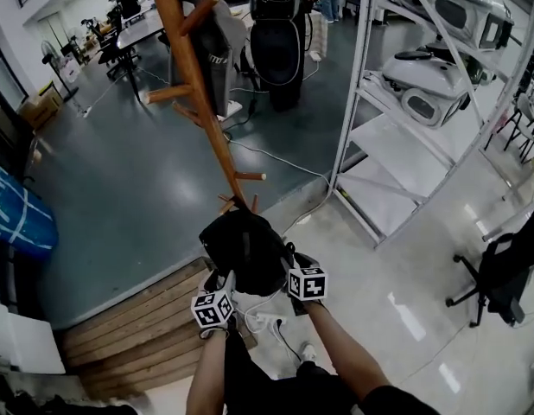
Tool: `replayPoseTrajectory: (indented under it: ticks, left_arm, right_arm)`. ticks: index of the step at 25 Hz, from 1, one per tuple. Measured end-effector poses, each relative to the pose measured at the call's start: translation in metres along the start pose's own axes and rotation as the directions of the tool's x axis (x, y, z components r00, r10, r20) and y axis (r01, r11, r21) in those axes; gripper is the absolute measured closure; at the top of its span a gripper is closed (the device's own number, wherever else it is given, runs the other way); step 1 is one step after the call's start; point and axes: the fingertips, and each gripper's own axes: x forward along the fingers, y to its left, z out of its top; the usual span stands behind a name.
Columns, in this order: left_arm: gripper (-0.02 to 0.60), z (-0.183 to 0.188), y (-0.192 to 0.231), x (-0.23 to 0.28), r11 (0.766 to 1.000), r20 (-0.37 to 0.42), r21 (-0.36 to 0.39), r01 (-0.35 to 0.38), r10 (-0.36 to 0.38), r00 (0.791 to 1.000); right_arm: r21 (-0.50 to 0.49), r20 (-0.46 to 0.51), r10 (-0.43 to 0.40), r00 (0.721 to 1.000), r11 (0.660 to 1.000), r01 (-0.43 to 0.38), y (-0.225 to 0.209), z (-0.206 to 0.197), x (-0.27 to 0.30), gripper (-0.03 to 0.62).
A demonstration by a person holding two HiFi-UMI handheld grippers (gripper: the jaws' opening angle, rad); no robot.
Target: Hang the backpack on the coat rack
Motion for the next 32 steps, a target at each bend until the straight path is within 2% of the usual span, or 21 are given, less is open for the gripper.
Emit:
replayPoseTrajectory:
  ticks: [1, 5, 9, 17, 20, 23, 27, 32]
  left_arm:
    - [0.364, 0.0, -0.007, -0.009, 1.0, 0.013, 0.0, 0.003, -0.003, 1.0]
    - [0.464, 0.003, -0.037, -0.045, 1.0, 0.093, -0.025, 0.009, -0.006, 0.996]
    - [0.502, 0.0, -0.075, -0.082, 1.0, 0.153, -0.022, 0.015, -0.011, 0.988]
    - [0.542, -0.007, -0.121, -0.164, 0.999, 0.237, 0.027, -0.047, 0.039, 0.971]
    - [0.548, -0.001, -0.129, -0.194, 0.996, 0.274, 0.042, -0.073, 0.059, 0.96]
    - [0.554, 0.007, -0.137, -0.227, 0.994, 0.321, 0.053, -0.091, 0.07, 0.945]
    - [0.555, 0.012, -0.139, -0.26, 0.987, 0.362, 0.083, -0.137, 0.098, 0.927]
    - [0.555, -0.001, -0.129, -0.284, 0.981, 0.355, 0.069, -0.18, 0.144, 0.924]
  right_arm:
    - [-0.005, -0.001, 0.013, 1.0, 1.0, -0.013, 0.001, -0.001, -0.008, 0.442]
    - [-0.039, 0.0, 0.079, 0.997, 0.996, -0.079, 0.01, -0.008, -0.039, 0.475]
    - [-0.062, 0.041, 0.121, 0.992, 0.991, -0.118, 0.018, -0.011, -0.079, 0.514]
    - [-0.098, 0.098, 0.205, 0.974, 0.976, -0.196, 0.04, -0.015, -0.143, 0.54]
    - [-0.105, 0.113, 0.23, 0.967, 0.97, -0.218, 0.052, -0.017, -0.162, 0.551]
    - [-0.153, 0.131, 0.247, 0.96, 0.962, -0.227, 0.068, -0.018, -0.183, 0.561]
    - [-0.206, 0.155, 0.291, 0.944, 0.944, -0.258, 0.095, -0.018, -0.208, 0.571]
    - [-0.276, 0.174, 0.315, 0.933, 0.925, -0.261, 0.126, -0.023, -0.238, 0.578]
